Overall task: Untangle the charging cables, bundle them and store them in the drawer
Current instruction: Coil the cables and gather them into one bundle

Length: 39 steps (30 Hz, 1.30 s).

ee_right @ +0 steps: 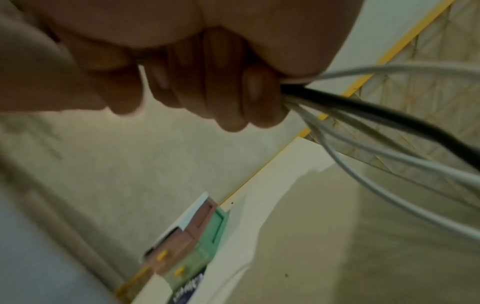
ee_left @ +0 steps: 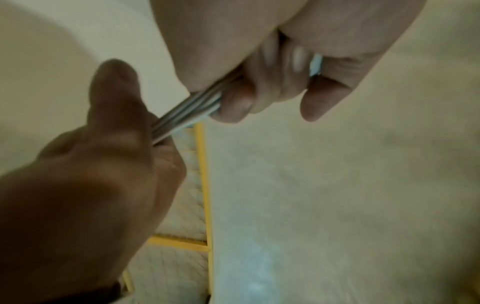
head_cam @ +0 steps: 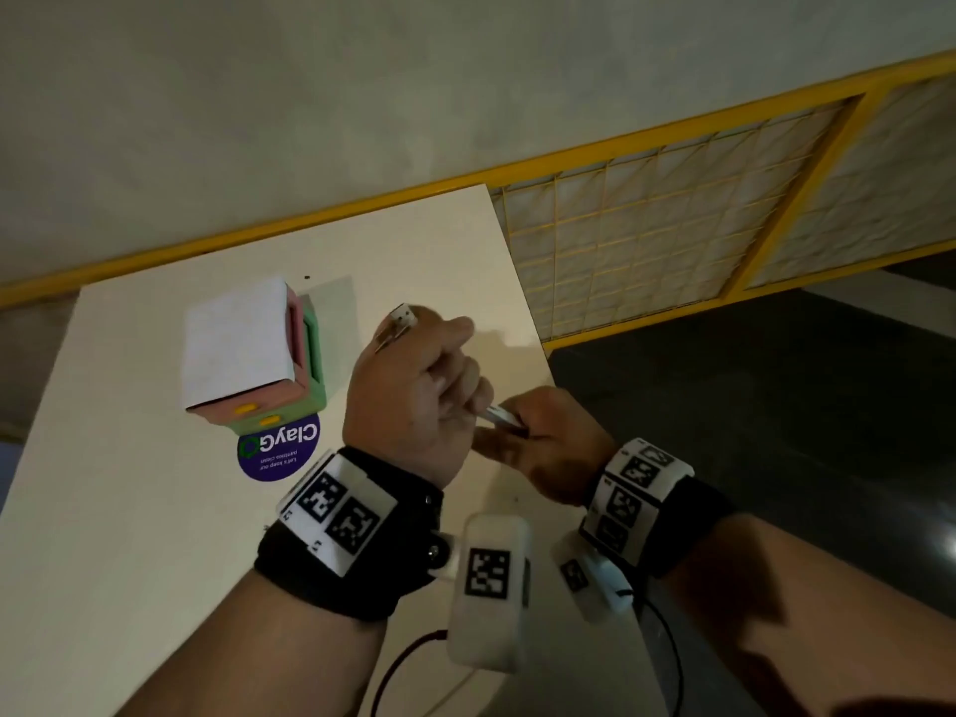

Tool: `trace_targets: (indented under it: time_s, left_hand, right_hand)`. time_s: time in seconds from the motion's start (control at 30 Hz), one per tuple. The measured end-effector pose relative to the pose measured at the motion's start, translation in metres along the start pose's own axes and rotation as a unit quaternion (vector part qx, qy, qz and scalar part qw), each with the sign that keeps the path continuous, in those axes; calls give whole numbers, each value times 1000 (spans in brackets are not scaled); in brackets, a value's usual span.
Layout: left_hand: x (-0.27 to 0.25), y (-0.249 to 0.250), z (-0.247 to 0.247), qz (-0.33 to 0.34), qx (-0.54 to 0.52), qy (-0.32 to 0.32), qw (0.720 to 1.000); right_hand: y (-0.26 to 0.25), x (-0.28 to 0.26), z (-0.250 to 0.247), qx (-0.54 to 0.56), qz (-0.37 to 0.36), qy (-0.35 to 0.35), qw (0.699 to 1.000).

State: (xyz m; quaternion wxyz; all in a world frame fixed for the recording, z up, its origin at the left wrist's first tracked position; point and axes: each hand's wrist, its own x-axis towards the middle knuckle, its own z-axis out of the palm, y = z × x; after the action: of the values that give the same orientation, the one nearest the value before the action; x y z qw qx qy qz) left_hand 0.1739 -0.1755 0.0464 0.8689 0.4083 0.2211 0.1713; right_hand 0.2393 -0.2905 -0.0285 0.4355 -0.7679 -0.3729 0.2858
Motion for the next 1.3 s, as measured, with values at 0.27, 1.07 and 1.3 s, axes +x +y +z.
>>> trace_targets:
  time_s: [0.27, 1.07, 1.3]
  left_hand:
    - [18, 18, -71, -28, -73, 206, 975]
    - [9, 35, -133, -32, 11, 256, 966]
    - [-8, 49, -167, 228, 610, 89, 754]
  right_hand:
    - [-23, 6, 28, -95, -98, -8, 991]
    - [-42, 23, 68, -177, -42, -84, 980]
    - [-76, 36, 64, -346, -40, -236, 907]
